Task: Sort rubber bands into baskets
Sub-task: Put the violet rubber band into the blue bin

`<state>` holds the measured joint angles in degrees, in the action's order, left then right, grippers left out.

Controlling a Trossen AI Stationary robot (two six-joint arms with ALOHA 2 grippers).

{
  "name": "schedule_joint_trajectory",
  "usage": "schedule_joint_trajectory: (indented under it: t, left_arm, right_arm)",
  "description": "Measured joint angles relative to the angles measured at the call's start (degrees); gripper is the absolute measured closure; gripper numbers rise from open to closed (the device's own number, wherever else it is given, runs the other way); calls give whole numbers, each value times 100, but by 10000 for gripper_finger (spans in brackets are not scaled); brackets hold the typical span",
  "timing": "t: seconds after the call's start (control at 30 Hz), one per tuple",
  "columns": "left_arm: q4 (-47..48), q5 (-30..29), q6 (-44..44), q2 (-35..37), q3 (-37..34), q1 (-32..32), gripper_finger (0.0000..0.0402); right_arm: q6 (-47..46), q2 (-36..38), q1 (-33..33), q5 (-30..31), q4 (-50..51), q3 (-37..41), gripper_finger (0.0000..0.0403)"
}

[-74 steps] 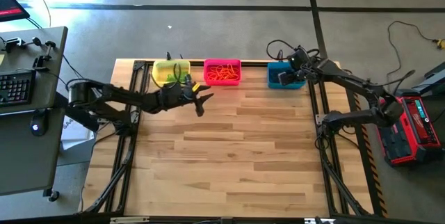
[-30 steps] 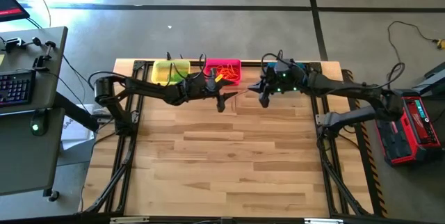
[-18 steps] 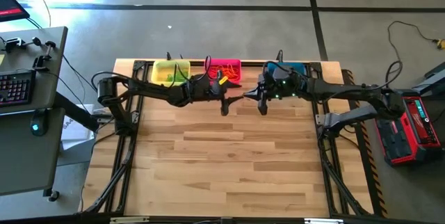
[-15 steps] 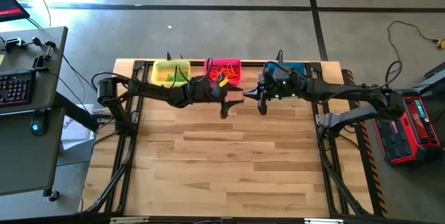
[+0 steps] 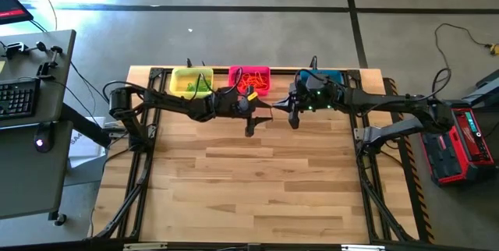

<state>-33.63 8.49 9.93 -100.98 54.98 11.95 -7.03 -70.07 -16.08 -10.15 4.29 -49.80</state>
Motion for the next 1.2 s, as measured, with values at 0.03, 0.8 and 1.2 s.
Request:
schedule_joint_trajectory:
  t: [0.03,0.8,1.2]
  left_arm:
    - [-1,-2,-61,1,0,13,203]
    - [63,960,-942,95,-2,416,142]
    - [38,1777,-1413,97,-2,734,142]
  right_arm:
    - [0,-1,0,0,2,0,403]
    - [197,10,0,44,2,0,403]
    - [260,10,0,44,0,0,403]
